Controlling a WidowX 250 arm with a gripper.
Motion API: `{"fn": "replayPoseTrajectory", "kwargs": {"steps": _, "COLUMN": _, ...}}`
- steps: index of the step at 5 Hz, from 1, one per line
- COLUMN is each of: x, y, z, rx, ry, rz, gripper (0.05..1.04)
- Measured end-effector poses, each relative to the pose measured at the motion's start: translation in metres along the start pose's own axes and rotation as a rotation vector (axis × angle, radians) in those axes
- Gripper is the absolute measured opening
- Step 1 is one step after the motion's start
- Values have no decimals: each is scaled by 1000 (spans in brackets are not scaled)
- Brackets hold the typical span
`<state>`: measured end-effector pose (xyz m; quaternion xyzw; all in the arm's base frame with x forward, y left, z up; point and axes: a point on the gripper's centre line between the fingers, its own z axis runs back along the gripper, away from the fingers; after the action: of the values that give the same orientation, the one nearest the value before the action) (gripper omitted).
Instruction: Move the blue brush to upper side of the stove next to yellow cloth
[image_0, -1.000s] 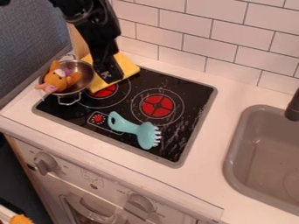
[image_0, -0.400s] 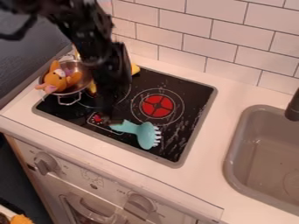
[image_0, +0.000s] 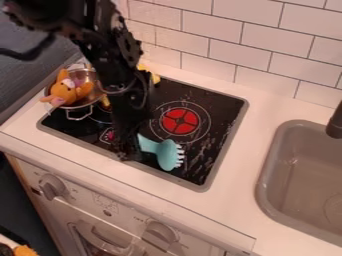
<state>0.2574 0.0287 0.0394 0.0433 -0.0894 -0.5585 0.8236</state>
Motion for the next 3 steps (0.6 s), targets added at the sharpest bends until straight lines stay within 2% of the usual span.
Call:
{"fn": "replayPoseTrajectory", "kwargs": {"steps": 1, "x": 5, "y": -3, "z": -14, "rx": -35, "ry": 12, "rz": -20, "gripper": 999}}
{"fn": "replayPoseTrajectory", "kwargs": {"steps": 2, "x": 12, "y": 8, "z": -25, "rx": -59, "ry": -14, "rz": -6, "gripper": 1001}}
{"fn": "replayPoseTrajectory", "kwargs": {"steps": 3, "x": 14, "y": 15, "z": -32, "rx": -61, "ry": 2, "rz": -4, "gripper": 947}}
